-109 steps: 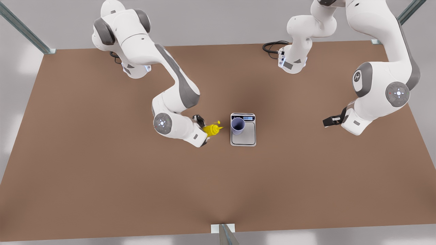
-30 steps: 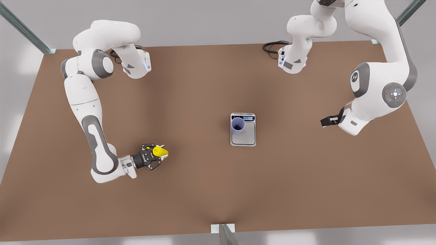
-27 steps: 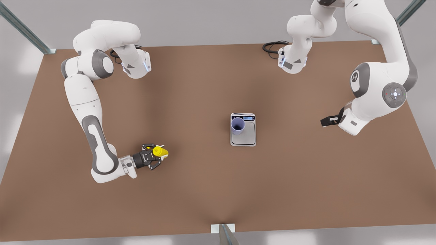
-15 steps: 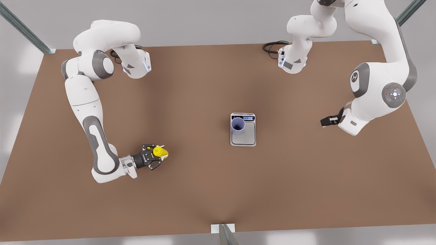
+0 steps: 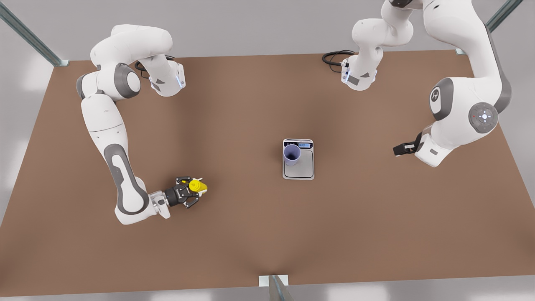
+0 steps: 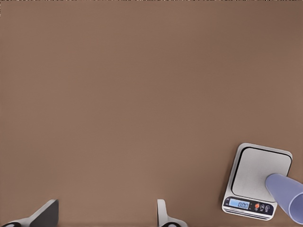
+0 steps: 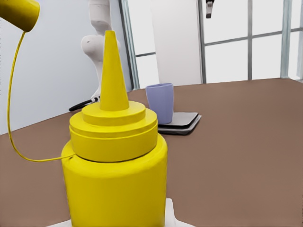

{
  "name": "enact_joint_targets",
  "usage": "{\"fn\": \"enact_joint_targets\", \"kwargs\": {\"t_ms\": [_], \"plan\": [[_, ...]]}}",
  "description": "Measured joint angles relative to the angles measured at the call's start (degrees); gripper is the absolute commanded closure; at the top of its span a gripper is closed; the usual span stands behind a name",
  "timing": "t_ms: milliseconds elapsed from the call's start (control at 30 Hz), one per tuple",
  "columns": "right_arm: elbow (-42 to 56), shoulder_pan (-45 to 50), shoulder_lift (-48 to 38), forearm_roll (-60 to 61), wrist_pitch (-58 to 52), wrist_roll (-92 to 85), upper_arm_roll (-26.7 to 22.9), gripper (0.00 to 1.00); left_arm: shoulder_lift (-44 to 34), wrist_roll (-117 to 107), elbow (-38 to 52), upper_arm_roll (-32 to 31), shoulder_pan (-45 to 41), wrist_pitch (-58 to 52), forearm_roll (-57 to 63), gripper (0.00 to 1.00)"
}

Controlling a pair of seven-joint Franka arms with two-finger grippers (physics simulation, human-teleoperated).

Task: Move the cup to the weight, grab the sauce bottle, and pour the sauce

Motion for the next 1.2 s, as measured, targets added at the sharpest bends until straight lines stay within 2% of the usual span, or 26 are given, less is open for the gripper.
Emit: {"fn": "enact_joint_targets", "kwargs": {"t_ms": [733, 833, 900, 933, 1200], "plan": [[0.03, 0.28, 0.87, -0.26, 0.53, 0.18, -0.09, 0.43, 0.44, 0.0, 0.01, 0.0, -0.06, 0.18, 0.07, 0.0], [0.06, 0.28, 0.87, -0.56, 0.54, 0.62, -0.08, 0.26, 0.44, 0.0, 0.01, 0.0, -0.01, 0.18, 0.07, 0.0], [0.06, 0.28, 0.79, -0.57, 0.54, 0.78, -0.08, 0.03, 0.44, 0.0, 0.01, 0.0, -0.13, 0.18, 0.07, 0.0], [0.06, 0.36, 0.79, -0.57, 0.54, 0.79, -0.08, 0.0, 0.44, 0.0, 0.01, 0.0, -0.11, 0.18, 0.07, 0.0], [-0.02, 0.37, 0.79, -0.57, 0.63, 0.96, -0.19, 0.0, 0.44, 0.0, 0.01, 0.0, -0.36, 0.18, 0.08, 0.0]]}}
